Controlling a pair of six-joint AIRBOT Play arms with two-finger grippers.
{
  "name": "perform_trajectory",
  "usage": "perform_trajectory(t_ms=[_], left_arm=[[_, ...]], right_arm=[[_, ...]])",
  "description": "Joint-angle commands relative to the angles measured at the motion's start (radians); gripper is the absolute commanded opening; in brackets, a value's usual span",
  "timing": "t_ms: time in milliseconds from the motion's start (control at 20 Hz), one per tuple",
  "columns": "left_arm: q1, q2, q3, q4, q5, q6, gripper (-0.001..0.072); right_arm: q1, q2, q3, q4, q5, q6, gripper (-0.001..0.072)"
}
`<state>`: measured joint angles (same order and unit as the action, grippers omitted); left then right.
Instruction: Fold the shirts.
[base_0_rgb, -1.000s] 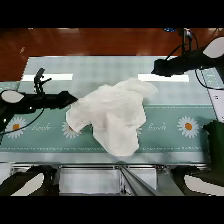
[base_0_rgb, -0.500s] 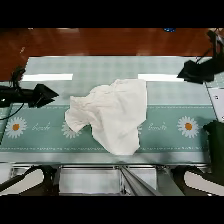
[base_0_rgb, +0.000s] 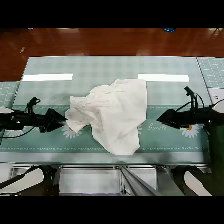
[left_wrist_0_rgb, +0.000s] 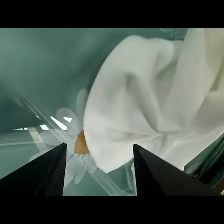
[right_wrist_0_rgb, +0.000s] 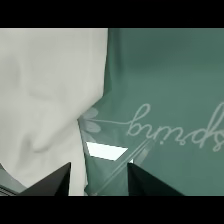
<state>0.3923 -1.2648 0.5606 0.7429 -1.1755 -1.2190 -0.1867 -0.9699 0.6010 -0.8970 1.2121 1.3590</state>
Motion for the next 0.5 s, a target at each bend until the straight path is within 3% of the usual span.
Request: perform_trajectory(t_ms=[0, 200, 250, 300, 350, 450], left_arm=[[-0.113, -0.051, -0.018, -0.045, 0.053, 0.003, 0.0506], [-0.239, -0.075, 0.005, -0.1, 0.121, 0.003, 0.0502], [-0.256, -0.08, 0.018, -0.1, 0.121, 0.004, 0.035], [-0.261, -0.082, 0.028, -0.1, 0.117, 0.008, 0.0079], [-0.262, -0.08, 0.037, -0.1, 0.111, 0.021, 0.003], [-0.262, -0.08, 0.053, -0.1, 0.089, 0.038, 0.003]], right_arm=[[0.004, 0.036, -0.072, 0.025, 0.018, -0.021, 0.041], [0.004, 0.036, -0.098, 0.028, 0.018, -0.004, 0.0411], [0.004, 0.036, -0.121, 0.027, 0.018, -0.002, 0.041], [0.004, 0.036, -0.144, 0.028, 0.016, 0.0, 0.041], [0.014, 0.036, -0.171, 0.031, 0.011, 0.001, 0.0411], [0.079, 0.03, -0.206, 0.034, -0.026, 0.016, 0.0411]])
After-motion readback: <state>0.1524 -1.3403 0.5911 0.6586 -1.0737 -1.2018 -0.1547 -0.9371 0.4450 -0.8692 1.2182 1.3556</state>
